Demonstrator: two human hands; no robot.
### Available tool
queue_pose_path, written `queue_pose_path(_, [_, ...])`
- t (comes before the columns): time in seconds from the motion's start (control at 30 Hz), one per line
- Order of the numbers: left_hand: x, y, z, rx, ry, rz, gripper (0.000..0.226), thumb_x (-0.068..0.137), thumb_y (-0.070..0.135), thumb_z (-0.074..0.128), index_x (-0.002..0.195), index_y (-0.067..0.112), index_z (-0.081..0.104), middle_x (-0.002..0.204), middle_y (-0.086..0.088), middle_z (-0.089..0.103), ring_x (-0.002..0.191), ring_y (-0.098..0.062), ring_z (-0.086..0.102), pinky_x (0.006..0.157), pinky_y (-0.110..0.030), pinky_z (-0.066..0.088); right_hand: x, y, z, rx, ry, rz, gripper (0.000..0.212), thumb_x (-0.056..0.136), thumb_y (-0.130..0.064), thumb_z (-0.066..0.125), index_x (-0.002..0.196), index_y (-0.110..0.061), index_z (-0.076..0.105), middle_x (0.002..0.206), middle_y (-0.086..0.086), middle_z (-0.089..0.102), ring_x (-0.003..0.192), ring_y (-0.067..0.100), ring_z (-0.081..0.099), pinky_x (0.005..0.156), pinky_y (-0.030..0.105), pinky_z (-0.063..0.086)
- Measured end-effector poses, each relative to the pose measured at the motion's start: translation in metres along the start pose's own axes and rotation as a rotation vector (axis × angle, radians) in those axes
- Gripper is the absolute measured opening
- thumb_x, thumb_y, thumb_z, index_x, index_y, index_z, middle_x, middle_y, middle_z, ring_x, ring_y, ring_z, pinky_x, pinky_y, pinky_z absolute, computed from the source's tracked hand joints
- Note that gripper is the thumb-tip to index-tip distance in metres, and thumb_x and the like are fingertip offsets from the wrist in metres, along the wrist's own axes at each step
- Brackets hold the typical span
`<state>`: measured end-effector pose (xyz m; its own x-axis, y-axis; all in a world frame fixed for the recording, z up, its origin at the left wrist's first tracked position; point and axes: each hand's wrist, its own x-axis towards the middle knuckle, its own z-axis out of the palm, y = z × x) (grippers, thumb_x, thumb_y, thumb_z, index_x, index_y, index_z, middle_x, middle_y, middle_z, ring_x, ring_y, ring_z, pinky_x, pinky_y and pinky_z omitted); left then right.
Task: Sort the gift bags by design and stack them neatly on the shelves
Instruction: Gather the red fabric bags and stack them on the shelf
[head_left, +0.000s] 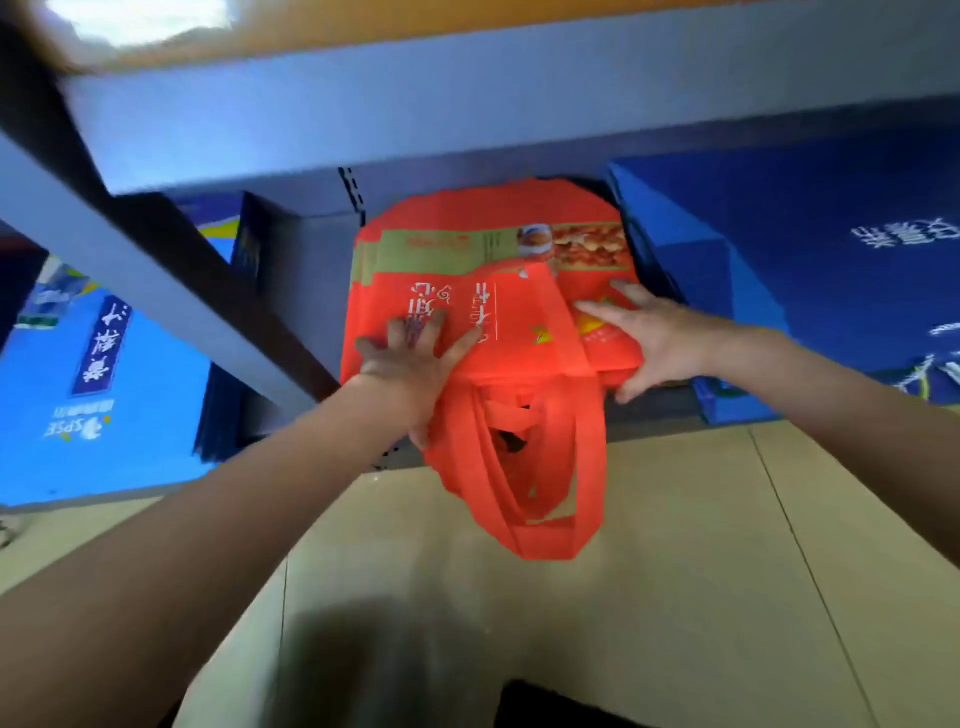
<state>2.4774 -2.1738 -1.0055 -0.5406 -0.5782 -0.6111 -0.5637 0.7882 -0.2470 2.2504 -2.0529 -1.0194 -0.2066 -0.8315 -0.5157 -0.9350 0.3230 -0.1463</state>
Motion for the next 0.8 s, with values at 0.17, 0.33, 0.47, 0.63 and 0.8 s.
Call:
queue_pose_path(0.17, [0.004,-0.002,-0.008,-0.219,-0.126,-0.213,0.138,0.065,0.032,0.084,0.137,0.039,-0.033,0.145,-0.014,-0.04,0.134,-0.059,-0.006,0.103,-0.068,0.023,-0.007,0.008,0.003,0.032,0.055,0.005,0.117,0.063,-0.03,0.084,0.147,-0.038,0.002,0.155,0.012,-0.009,0.143,0.029,0.01,0.112,0.035,0.022])
queue_pose_path(0.33, [0.01,-0.013,0.008,-0.365,-0.077,-0.188,0.14,0.063,0.036,0.084,0.137,0.035,-0.035,0.145,-0.027,-0.032,0.132,-0.053,0.025,0.106,-0.05,0.033,-0.004,0.008,0.0,0.016,0.059,0.079,0.121,0.062,-0.025,0.085,0.147,-0.04,0.0,0.155,0.014,-0.012,0.144,0.029,0.007,0.113,0.035,0.021])
queue_pose_path(0.47, [0.003,-0.01,0.017,-0.44,0.052,-0.112,0.128,0.072,0.021,0.079,0.143,0.031,-0.027,0.147,-0.034,-0.013,0.125,-0.049,0.038,0.101,-0.046,0.04,0.002,0.001,-0.004,0.032,0.008,0.108,0.127,0.06,-0.029,0.086,0.146,-0.038,-0.007,0.153,0.017,-0.018,0.144,0.029,0.001,0.115,0.034,0.019])
queue_pose_path(0.63, [-0.011,-0.014,0.02,-0.333,0.257,-0.048,0.101,0.088,0.016,0.062,0.146,0.014,-0.021,0.147,-0.04,-0.007,0.11,-0.039,0.057,0.09,-0.039,0.048,0.001,-0.001,-0.007,0.034,0.026,0.138,0.13,0.054,-0.034,0.088,0.146,-0.04,-0.005,0.154,0.014,-0.015,0.144,0.029,0.002,0.116,0.038,0.019])
queue_pose_path(0.8, [-0.009,-0.013,0.017,-0.331,0.158,-0.046,0.116,0.081,0.018,0.072,0.144,0.022,-0.026,0.146,-0.036,-0.021,0.117,-0.04,0.051,0.096,-0.039,0.044,-0.012,0.001,-0.004,-0.013,0.116,0.126,0.119,0.06,-0.029,0.086,0.148,-0.035,0.005,0.154,0.016,-0.007,0.142,0.034,0.01,0.115,0.038,0.022])
